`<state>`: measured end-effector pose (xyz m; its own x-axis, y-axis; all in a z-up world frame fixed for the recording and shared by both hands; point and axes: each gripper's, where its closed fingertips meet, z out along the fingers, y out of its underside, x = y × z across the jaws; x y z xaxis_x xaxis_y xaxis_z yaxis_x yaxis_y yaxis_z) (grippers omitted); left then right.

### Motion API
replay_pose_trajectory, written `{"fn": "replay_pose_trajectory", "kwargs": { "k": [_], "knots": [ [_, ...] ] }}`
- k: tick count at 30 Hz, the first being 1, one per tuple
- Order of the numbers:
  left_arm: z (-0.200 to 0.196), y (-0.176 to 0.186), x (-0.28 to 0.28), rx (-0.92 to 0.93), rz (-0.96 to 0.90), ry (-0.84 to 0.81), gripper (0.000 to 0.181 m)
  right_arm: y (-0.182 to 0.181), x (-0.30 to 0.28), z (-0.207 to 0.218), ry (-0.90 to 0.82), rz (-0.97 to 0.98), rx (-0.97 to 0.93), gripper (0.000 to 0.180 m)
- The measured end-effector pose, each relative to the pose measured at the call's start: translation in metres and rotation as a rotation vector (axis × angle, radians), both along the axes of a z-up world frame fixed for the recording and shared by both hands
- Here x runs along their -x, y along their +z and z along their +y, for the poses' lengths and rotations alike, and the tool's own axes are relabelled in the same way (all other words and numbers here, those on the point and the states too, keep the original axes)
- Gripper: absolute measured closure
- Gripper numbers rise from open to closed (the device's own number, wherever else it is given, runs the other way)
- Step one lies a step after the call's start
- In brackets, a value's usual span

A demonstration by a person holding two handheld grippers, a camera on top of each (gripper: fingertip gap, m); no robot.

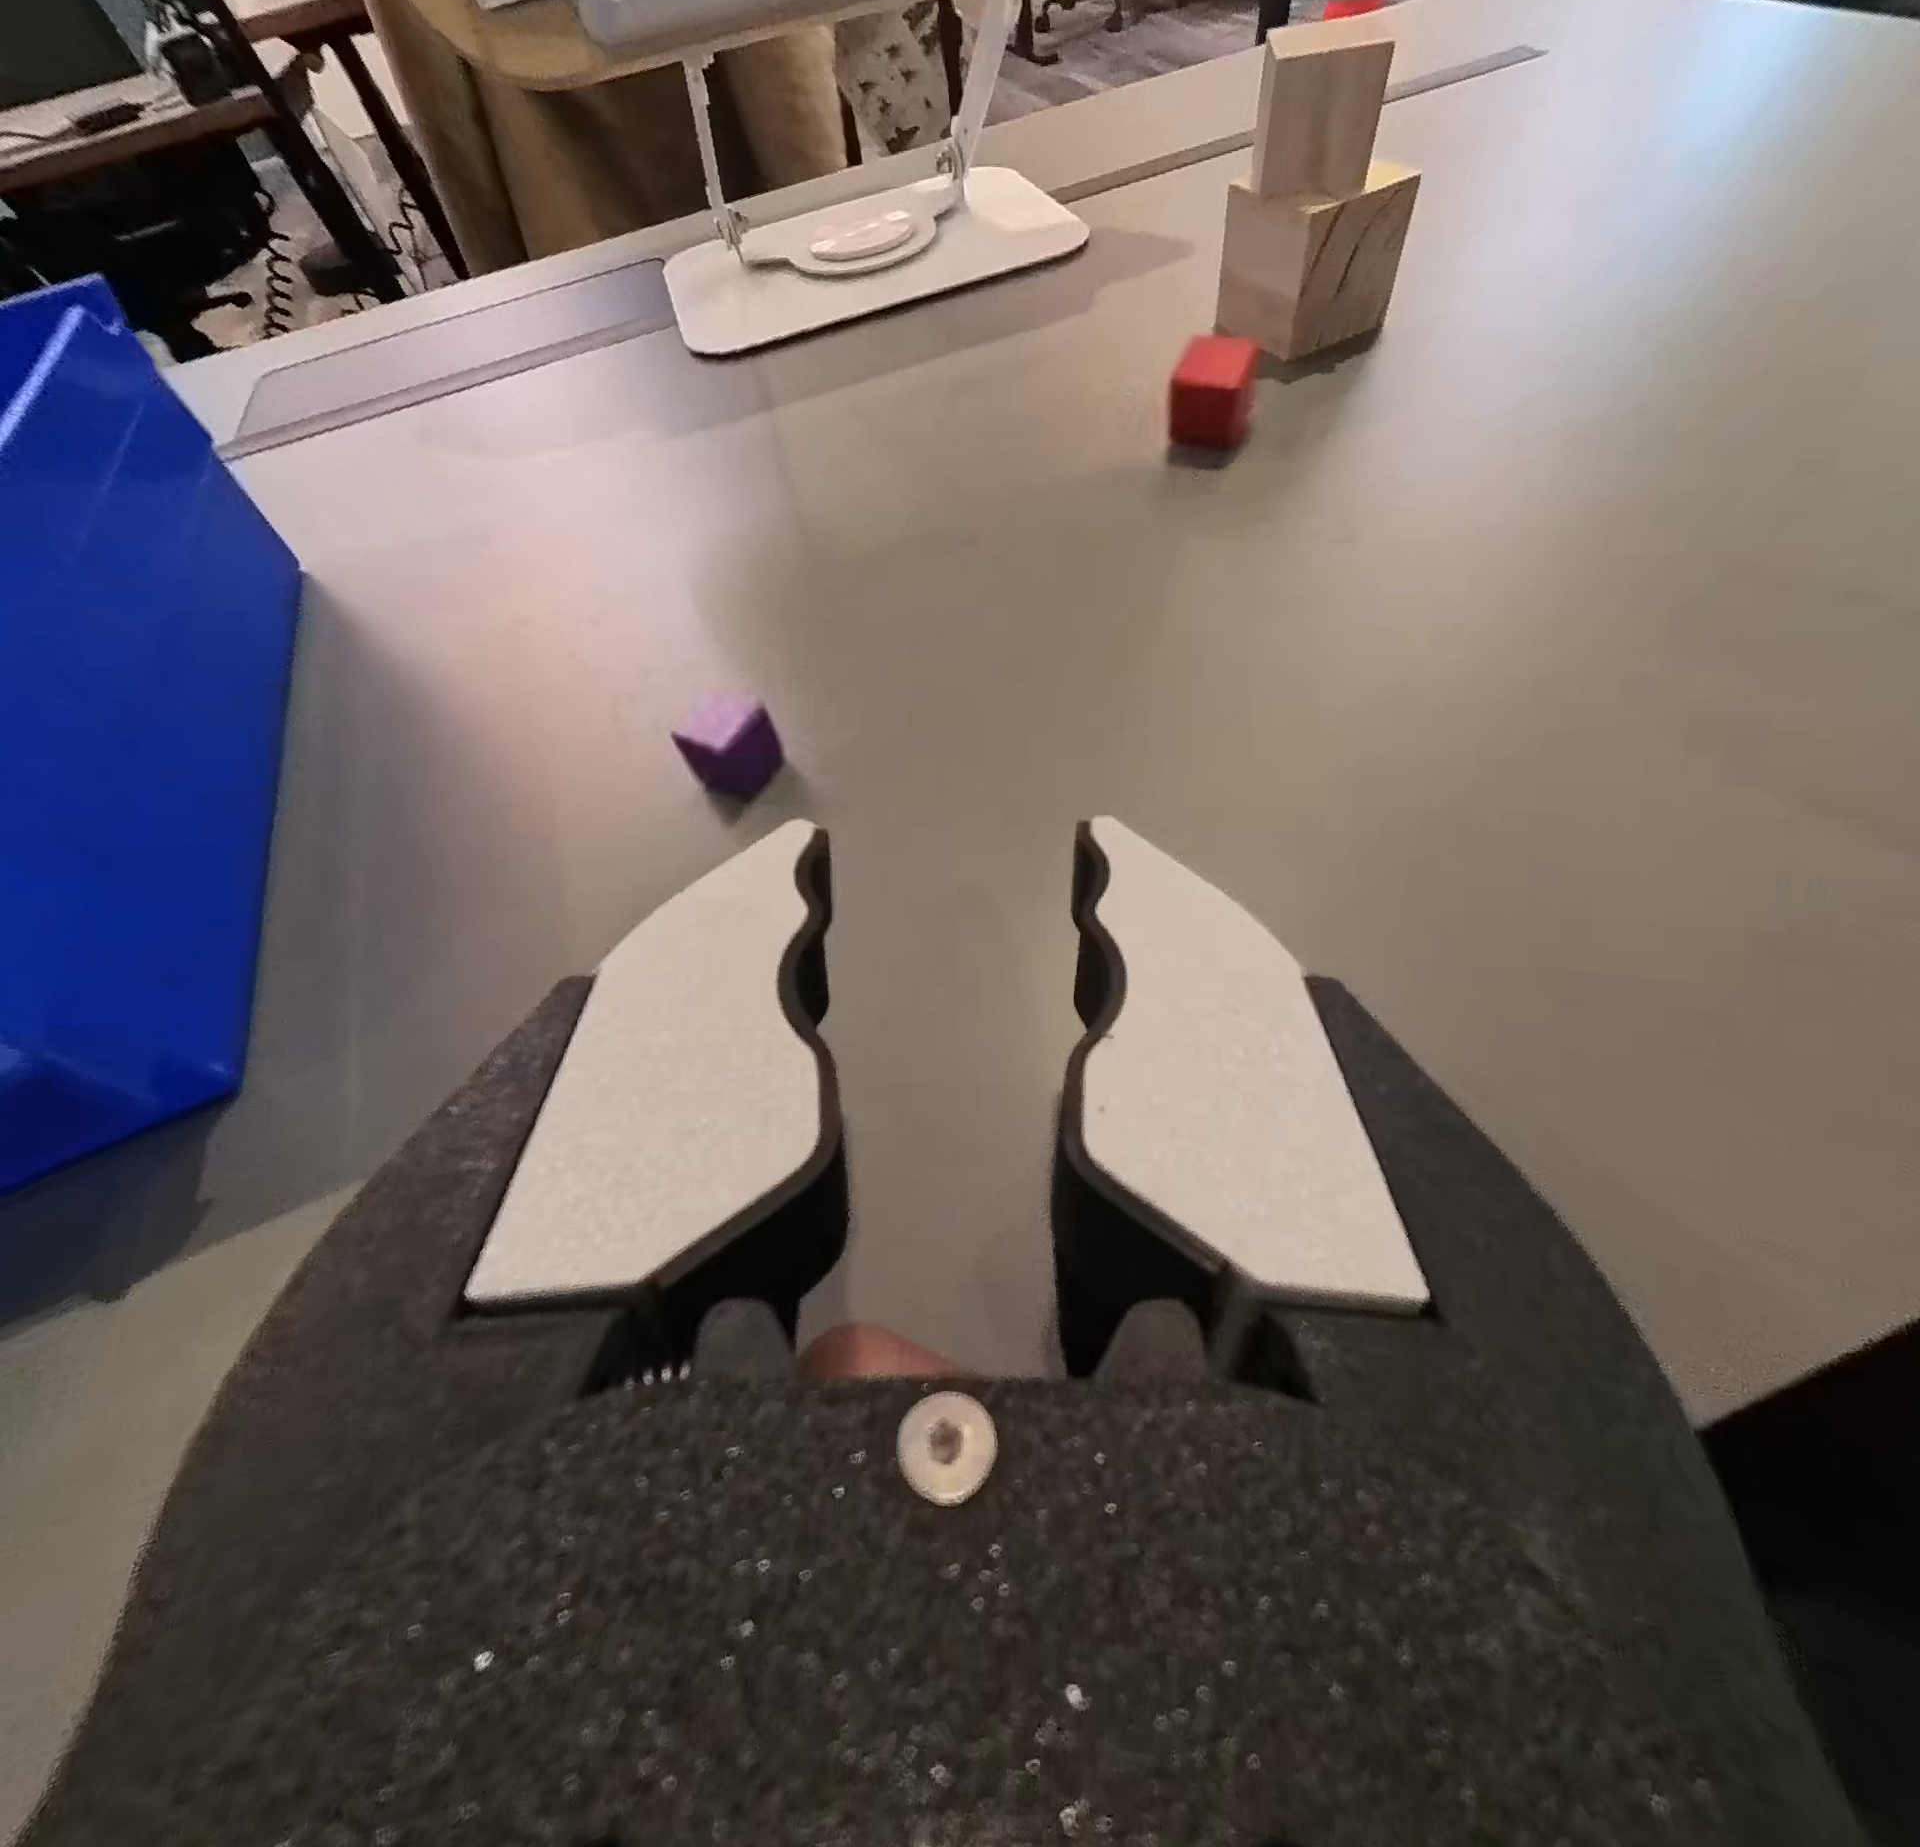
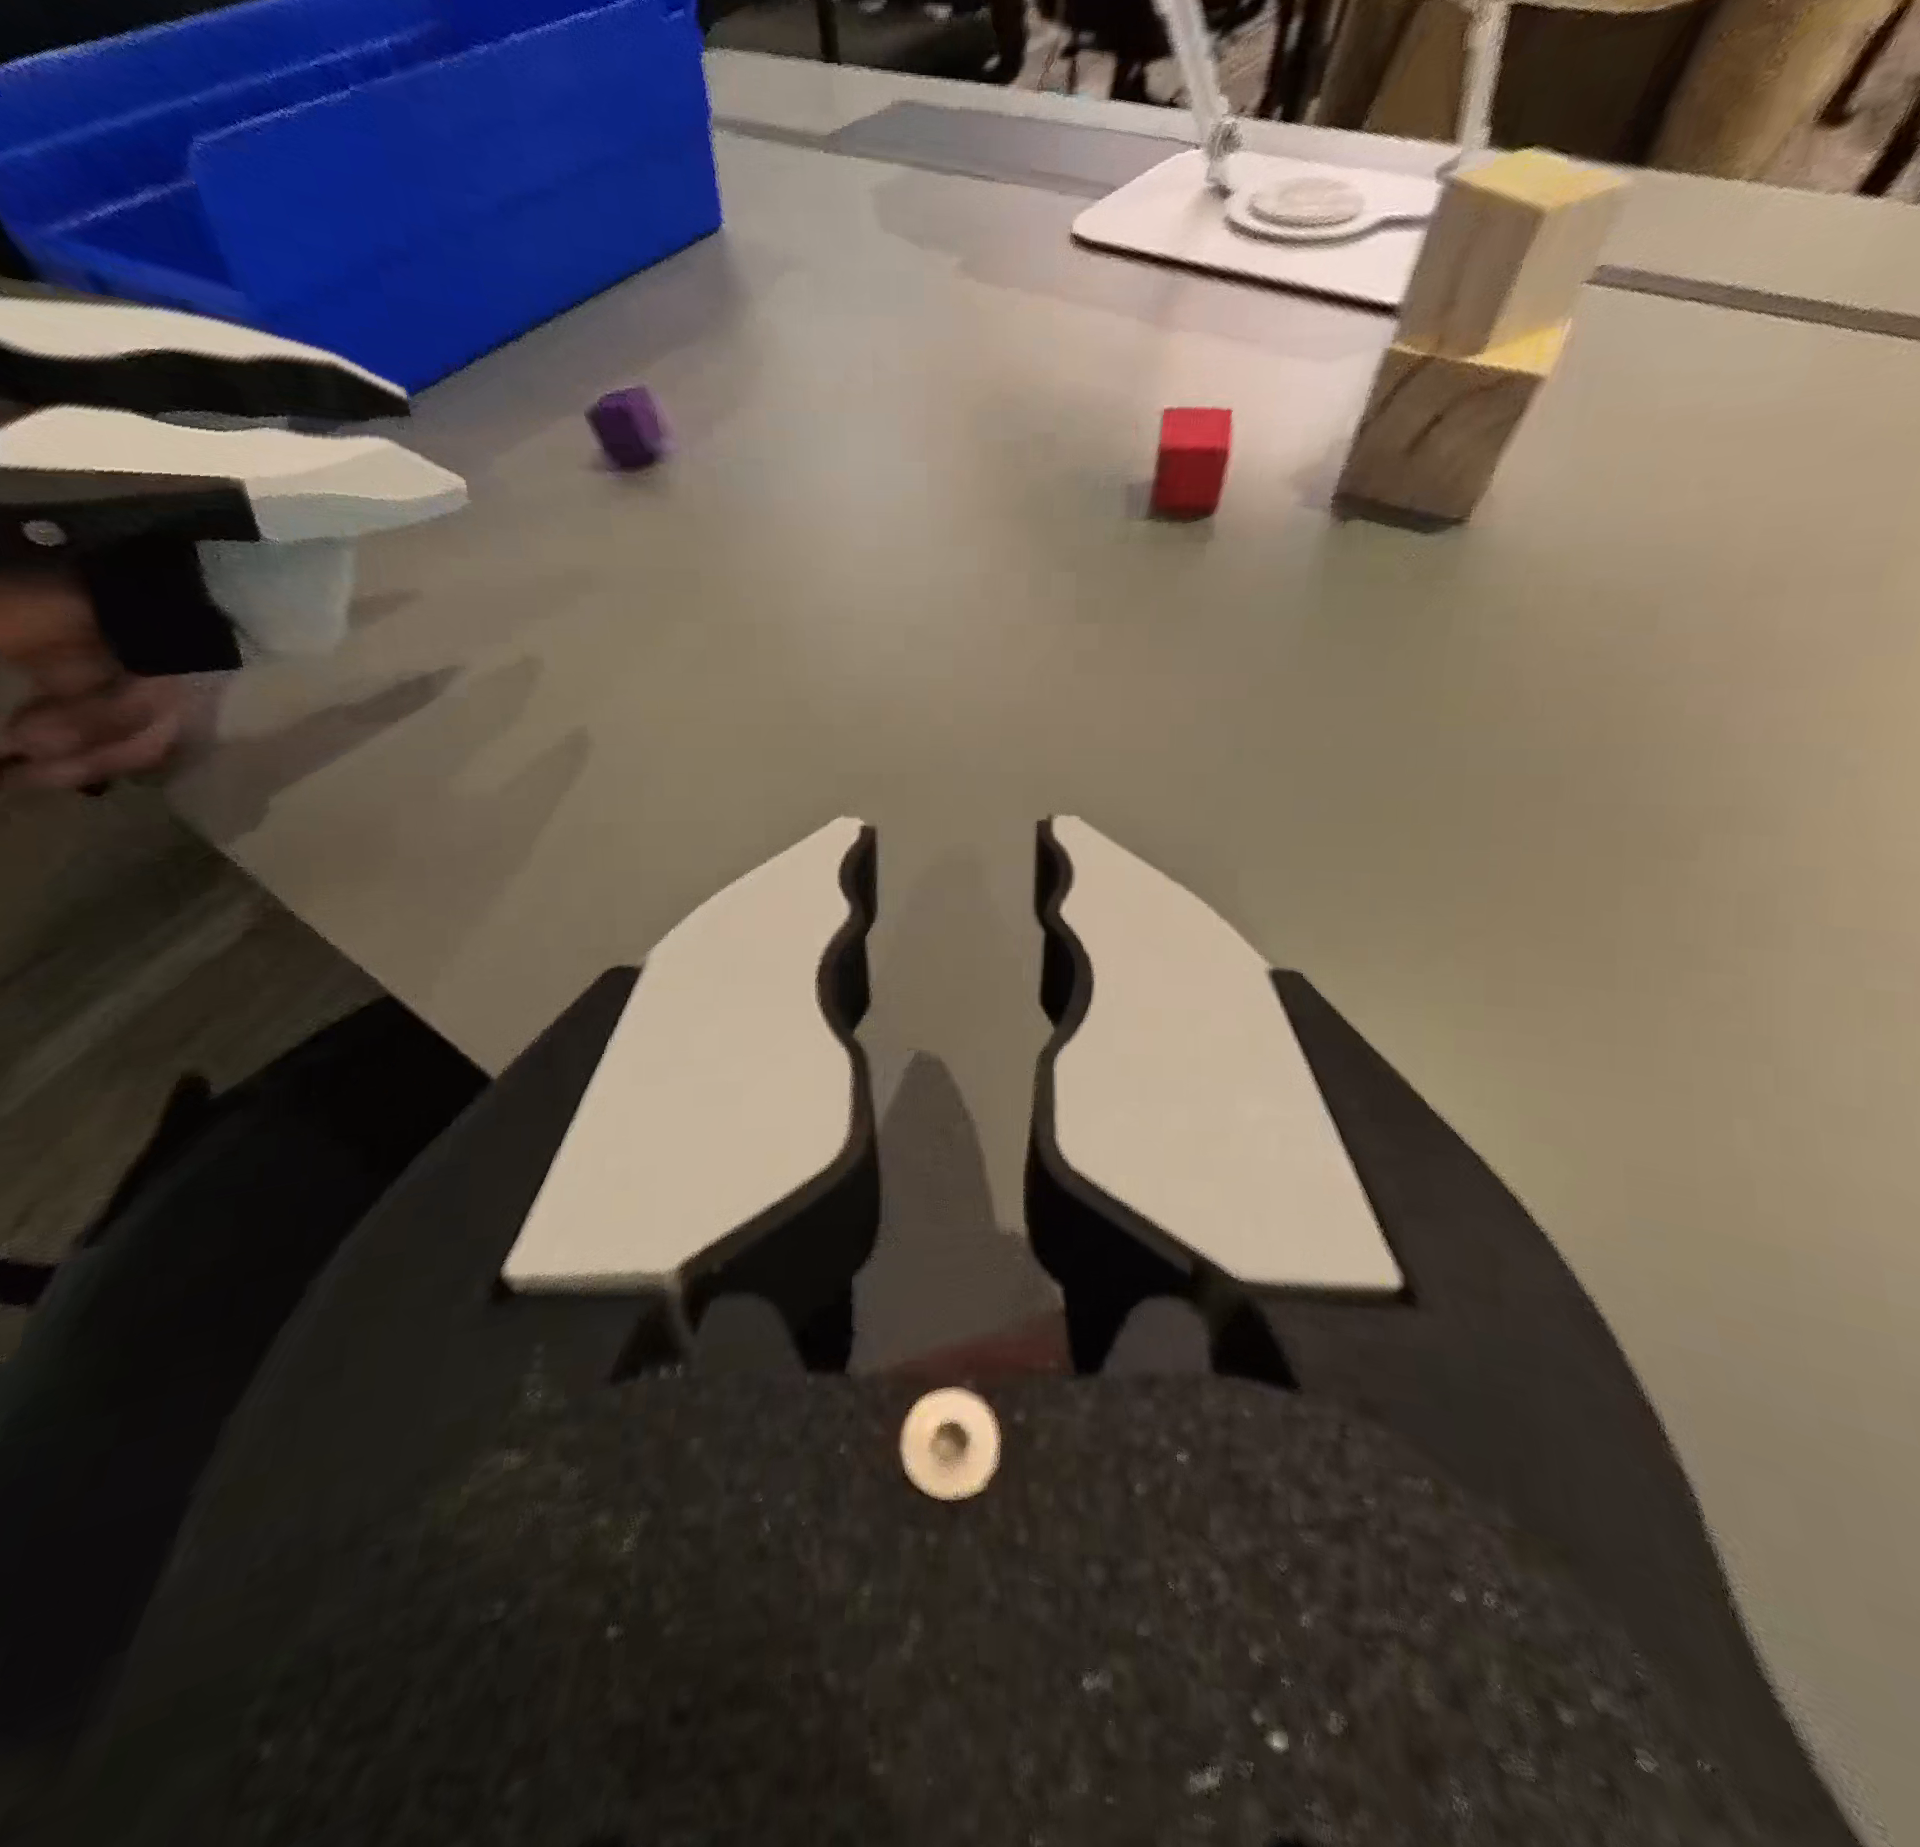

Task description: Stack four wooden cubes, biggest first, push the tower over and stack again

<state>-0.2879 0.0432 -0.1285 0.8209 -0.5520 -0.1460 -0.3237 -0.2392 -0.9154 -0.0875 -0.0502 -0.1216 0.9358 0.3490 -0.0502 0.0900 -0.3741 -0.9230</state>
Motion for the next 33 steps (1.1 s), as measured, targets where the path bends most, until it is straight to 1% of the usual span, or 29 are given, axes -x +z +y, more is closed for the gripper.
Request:
{"fn": "replay_pose_trajectory", "kwargs": {
  "k": [4, 16, 28, 31, 33],
  "knots": [
    [0.002, 0.002, -0.004, -0.004, -0.017, 0.007, 0.137, -0.001, -0.007, -0.001, -0.03, 0.009, -0.022, 0.138],
    [-0.002, 0.004, -0.008, -0.015, -0.016, -0.01, 0.137, -0.012, -0.012, 0.004, -0.049, -0.004, -0.001, 0.137],
    [-0.003, 0.002, -0.008, 0.0, -0.017, -0.015, 0.137, -0.015, -0.011, 0.004, -0.045, -0.024, 0.009, 0.137],
    [-0.005, 0.003, -0.01, 0.011, -0.02, -0.025, 0.137, -0.006, -0.018, 0.016, -0.067, -0.023, 0.003, 0.137],
    [-0.006, 0.002, -0.011, 0.015, -0.019, -0.029, 0.137, 0.012, -0.032, 0.04, -0.119, 0.004, -0.021, 0.137]
  ]
}}
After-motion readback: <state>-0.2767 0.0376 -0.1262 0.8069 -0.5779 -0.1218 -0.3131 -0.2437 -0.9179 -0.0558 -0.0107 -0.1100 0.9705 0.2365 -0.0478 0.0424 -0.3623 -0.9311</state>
